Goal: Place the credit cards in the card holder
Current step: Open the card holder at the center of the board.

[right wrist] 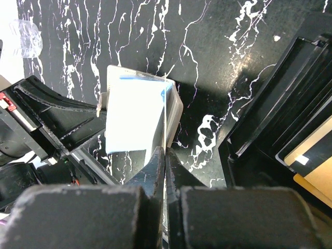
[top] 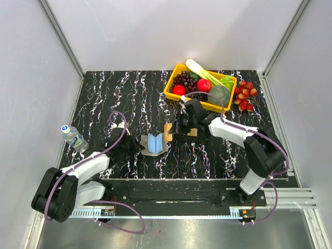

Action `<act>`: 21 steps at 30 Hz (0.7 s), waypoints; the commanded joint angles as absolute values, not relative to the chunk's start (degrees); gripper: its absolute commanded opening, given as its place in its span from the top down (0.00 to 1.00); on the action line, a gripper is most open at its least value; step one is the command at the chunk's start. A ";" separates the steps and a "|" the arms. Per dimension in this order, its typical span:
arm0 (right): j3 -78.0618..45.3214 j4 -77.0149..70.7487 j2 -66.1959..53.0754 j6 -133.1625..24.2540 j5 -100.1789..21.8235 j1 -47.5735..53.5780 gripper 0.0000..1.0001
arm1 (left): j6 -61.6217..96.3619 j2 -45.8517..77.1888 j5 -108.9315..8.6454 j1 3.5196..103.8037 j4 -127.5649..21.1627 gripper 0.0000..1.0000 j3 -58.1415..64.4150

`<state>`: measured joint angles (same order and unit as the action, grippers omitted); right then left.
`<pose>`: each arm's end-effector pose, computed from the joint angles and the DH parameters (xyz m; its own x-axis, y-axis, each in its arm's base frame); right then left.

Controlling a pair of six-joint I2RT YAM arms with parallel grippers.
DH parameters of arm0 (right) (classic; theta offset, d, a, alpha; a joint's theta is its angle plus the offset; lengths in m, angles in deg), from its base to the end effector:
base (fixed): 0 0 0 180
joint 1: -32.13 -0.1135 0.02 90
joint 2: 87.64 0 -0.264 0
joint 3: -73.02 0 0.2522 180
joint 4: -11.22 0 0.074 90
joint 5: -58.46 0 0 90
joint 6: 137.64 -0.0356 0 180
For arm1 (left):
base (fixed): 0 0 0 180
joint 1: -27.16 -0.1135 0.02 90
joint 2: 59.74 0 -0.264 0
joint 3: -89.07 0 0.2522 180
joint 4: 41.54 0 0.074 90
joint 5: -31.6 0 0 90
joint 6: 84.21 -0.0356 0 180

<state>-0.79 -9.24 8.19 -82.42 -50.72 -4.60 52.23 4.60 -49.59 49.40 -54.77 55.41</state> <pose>0.2815 0.2247 0.2089 -0.8775 0.0174 -0.4792 -0.3147 0.7331 0.6029 0.1842 -0.0812 0.1471 -0.7874 -0.4517 -0.4195 -0.1371 0.7918 -0.5953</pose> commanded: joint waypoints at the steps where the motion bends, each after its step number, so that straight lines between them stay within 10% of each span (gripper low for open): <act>1: -1.30 -6.50 7.11 -82.53 -52.81 -4.35 1.00 | 51.23 4.42 -49.61 49.31 -53.90 1.00 52.98; 21: -2.96 -3.06 6.58 -84.03 -57.72 -4.52 1.00 | 49.38 1.87 -48.65 49.22 -57.15 1.00 49.64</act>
